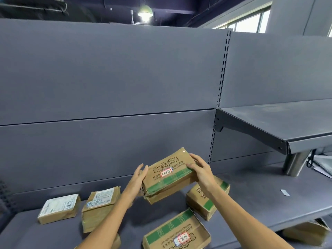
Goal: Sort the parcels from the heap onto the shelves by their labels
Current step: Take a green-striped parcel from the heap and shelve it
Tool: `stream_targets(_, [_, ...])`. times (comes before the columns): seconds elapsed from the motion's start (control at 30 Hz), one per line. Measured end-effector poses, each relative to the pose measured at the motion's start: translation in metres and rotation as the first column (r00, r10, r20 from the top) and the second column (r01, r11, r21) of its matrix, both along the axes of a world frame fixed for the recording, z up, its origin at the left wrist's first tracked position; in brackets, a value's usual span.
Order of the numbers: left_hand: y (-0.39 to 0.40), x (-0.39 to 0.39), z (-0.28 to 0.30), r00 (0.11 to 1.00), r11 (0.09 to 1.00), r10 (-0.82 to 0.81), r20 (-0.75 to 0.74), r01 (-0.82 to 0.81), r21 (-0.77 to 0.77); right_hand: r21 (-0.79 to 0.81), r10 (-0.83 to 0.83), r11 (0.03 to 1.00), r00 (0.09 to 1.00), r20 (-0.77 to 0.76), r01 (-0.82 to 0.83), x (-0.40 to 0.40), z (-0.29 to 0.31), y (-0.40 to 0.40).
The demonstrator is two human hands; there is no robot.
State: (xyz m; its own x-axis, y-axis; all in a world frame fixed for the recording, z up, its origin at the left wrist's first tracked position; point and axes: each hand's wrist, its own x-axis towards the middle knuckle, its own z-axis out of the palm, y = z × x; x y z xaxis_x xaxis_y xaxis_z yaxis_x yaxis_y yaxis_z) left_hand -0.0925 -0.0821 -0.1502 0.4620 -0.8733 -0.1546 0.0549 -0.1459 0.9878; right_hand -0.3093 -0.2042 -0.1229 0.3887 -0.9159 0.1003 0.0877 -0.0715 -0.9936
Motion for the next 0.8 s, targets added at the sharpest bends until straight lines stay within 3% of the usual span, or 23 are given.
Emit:
stream_targets(0.07, [-0.001,-0.007,0.003,0.998,0.994,0.051,-0.035,-0.054,-0.092,0.004,-0.012,1.0,0.999,0.037,0.012,0.0,0.001,0.002])
stream_targets(0.33, [0.005,-0.016,0.035,0.969,0.93,0.195,0.155,-0.132,-0.343,0.006,0.014,1.0,0.998,0.055,-0.014,-0.005,0.008,0.006])
stream_targets(0.47, [0.006,-0.011,0.07,0.972,0.861,0.233,0.041,-0.187,-0.473,-0.019,0.049,0.999,0.981,0.186,-0.046,0.001,0.027,0.01])
stream_targets(0.8, [0.009,0.005,0.097,0.964,0.832,0.262,0.051,-0.198,-0.519,-0.018,0.084,0.996,0.963,0.256,-0.082,0.017,0.043,0.014])
